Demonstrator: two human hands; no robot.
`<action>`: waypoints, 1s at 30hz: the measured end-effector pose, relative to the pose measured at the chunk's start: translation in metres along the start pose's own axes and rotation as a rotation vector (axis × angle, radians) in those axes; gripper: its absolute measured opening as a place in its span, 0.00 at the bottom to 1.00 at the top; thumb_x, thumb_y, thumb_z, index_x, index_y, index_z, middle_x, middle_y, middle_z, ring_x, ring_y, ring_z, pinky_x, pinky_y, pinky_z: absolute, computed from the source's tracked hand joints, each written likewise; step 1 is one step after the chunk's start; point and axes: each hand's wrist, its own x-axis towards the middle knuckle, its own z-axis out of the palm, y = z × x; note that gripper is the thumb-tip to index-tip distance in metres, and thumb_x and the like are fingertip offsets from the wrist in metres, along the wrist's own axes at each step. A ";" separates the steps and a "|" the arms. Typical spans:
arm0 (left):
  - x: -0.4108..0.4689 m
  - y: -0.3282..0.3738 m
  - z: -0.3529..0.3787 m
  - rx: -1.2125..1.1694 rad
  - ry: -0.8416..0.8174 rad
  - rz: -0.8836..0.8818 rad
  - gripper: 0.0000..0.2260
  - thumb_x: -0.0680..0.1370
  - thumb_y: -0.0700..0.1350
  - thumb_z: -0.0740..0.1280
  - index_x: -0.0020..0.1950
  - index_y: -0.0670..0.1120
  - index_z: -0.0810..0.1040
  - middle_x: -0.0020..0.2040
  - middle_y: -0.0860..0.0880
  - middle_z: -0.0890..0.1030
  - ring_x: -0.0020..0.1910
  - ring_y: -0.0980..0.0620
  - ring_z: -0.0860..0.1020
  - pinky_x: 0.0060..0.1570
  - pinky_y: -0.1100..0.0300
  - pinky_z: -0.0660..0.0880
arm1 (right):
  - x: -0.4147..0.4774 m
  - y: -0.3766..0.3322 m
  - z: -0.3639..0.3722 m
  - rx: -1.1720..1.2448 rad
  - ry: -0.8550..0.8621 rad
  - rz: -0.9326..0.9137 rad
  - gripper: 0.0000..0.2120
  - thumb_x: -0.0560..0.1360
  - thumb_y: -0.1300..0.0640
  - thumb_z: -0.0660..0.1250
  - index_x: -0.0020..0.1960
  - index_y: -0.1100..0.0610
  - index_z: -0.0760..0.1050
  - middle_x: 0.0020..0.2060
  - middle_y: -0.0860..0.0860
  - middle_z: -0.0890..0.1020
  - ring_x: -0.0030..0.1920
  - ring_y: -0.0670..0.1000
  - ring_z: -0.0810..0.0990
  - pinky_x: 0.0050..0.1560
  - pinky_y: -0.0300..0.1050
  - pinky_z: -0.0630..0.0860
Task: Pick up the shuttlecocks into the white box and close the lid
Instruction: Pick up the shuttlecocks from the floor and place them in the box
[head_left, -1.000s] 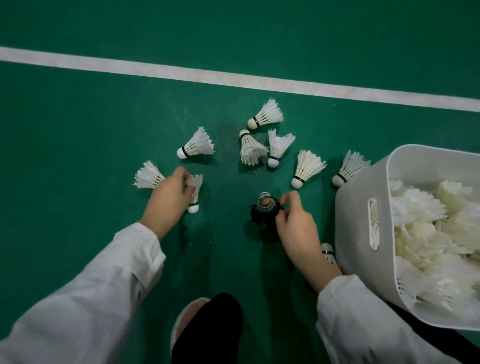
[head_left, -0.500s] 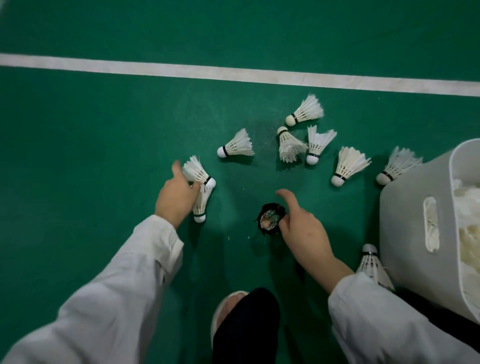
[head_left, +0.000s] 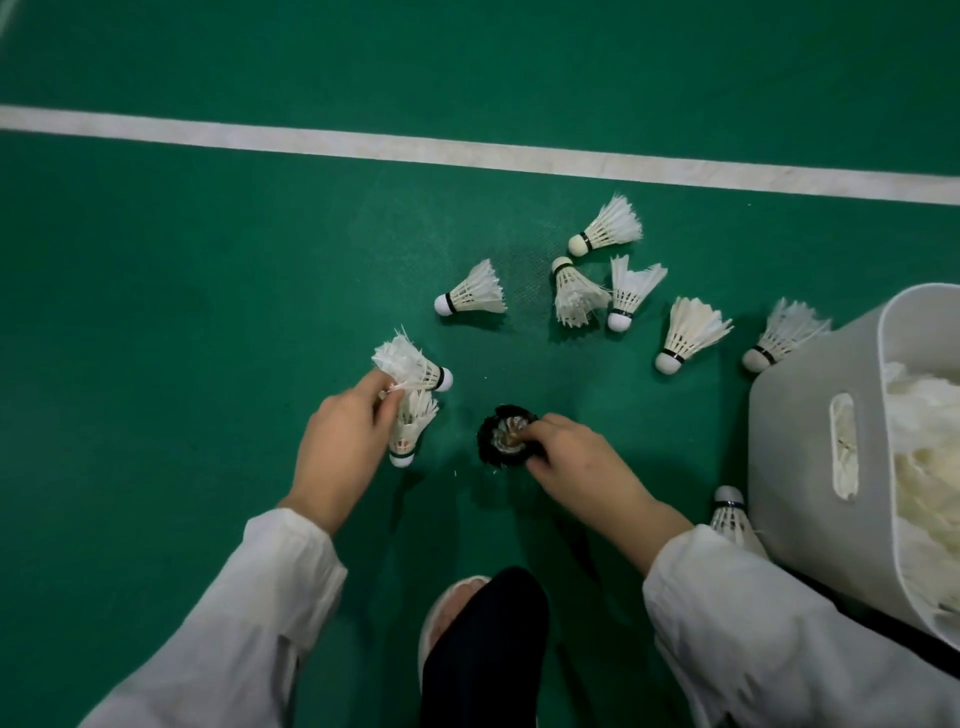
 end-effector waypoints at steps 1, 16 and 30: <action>-0.003 0.006 -0.007 0.016 0.006 0.035 0.08 0.79 0.50 0.61 0.47 0.46 0.73 0.35 0.46 0.80 0.33 0.44 0.74 0.34 0.54 0.70 | -0.001 -0.002 -0.007 -0.003 0.056 0.004 0.12 0.76 0.56 0.61 0.57 0.58 0.75 0.52 0.55 0.78 0.53 0.57 0.77 0.52 0.50 0.73; -0.024 0.236 -0.090 0.236 0.035 0.940 0.12 0.78 0.53 0.51 0.45 0.47 0.67 0.35 0.47 0.77 0.32 0.44 0.74 0.26 0.54 0.70 | -0.198 0.052 -0.228 -0.432 0.369 -0.093 0.10 0.76 0.46 0.60 0.53 0.45 0.77 0.45 0.44 0.78 0.46 0.49 0.78 0.40 0.44 0.71; -0.082 0.425 -0.003 0.537 -0.136 1.258 0.09 0.79 0.46 0.60 0.44 0.50 0.59 0.34 0.51 0.66 0.35 0.49 0.66 0.25 0.58 0.58 | -0.333 0.217 -0.151 0.249 0.792 0.713 0.09 0.73 0.51 0.68 0.50 0.54 0.81 0.43 0.49 0.79 0.40 0.47 0.72 0.36 0.40 0.63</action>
